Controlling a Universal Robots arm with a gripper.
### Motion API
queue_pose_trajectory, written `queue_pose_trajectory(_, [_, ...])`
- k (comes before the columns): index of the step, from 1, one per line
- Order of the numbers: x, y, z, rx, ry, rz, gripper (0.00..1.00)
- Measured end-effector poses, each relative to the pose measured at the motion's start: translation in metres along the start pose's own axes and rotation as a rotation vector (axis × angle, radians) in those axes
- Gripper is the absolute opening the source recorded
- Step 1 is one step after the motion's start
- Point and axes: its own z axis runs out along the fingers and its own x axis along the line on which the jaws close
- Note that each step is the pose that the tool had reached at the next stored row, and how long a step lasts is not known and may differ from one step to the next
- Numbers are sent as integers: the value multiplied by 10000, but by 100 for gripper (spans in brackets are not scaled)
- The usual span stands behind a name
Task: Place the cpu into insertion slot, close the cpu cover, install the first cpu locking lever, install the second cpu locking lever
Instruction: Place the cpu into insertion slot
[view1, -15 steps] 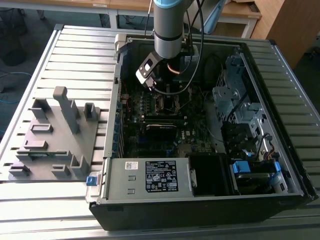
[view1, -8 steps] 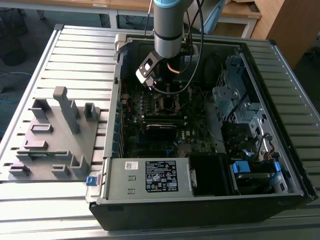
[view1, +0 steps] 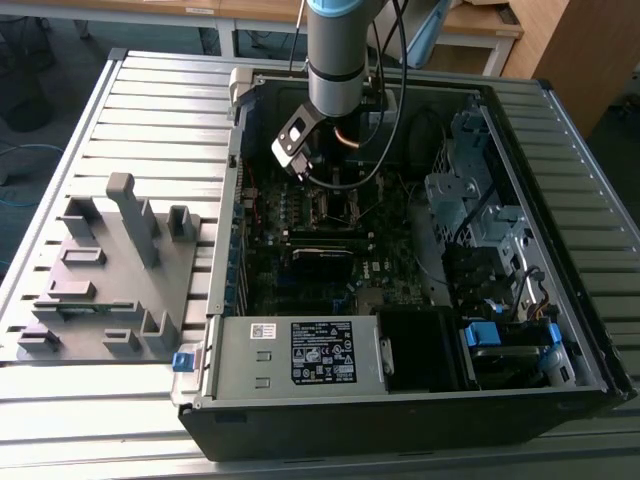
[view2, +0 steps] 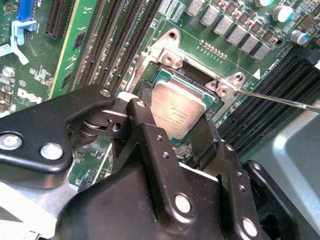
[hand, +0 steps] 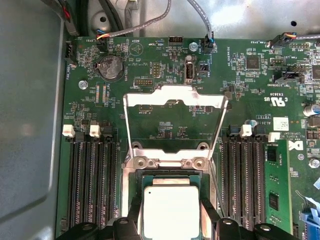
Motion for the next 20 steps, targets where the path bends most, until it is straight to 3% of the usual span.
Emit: queue_pose_trajectory(20, [8, -1, 20, 0, 20, 2, 54])
